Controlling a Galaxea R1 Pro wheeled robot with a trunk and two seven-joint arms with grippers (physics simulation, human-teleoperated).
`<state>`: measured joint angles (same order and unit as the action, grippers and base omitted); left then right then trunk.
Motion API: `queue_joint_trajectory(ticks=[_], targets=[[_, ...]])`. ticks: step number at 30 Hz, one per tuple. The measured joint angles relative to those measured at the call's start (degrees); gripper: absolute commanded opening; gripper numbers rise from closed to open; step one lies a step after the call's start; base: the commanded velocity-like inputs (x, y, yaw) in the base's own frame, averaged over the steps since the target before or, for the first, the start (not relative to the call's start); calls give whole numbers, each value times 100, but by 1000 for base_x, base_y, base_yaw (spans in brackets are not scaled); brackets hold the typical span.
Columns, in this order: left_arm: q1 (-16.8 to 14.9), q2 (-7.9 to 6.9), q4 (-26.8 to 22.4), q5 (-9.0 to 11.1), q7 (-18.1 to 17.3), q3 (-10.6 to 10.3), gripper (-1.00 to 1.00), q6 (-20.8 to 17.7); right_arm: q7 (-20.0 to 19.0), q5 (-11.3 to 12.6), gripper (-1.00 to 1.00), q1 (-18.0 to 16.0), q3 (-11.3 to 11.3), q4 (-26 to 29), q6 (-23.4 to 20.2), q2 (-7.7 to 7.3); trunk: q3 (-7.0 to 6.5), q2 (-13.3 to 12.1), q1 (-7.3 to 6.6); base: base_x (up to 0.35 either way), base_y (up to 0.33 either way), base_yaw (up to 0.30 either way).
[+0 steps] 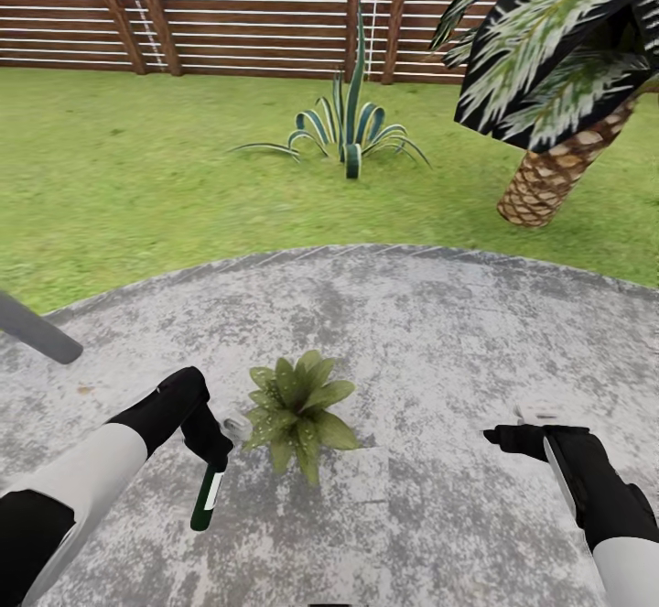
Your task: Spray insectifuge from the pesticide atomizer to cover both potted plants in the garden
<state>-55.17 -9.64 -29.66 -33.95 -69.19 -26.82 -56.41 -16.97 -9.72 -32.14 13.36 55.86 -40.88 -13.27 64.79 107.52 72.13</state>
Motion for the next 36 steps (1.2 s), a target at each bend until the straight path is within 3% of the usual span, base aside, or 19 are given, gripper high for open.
queue_joint_trajectory(ticks=[14,36], targets=[[1,-1,-3,-1,-1,-15,-100,1,0,9,100,-2,-2,-4,3,0,62,0,0,0,-48,200],[1,-1,-3,-1,-1,-27,-100,1,0,7,100,-2,-2,-4,3,2,108,0,0,0,-277,97]])
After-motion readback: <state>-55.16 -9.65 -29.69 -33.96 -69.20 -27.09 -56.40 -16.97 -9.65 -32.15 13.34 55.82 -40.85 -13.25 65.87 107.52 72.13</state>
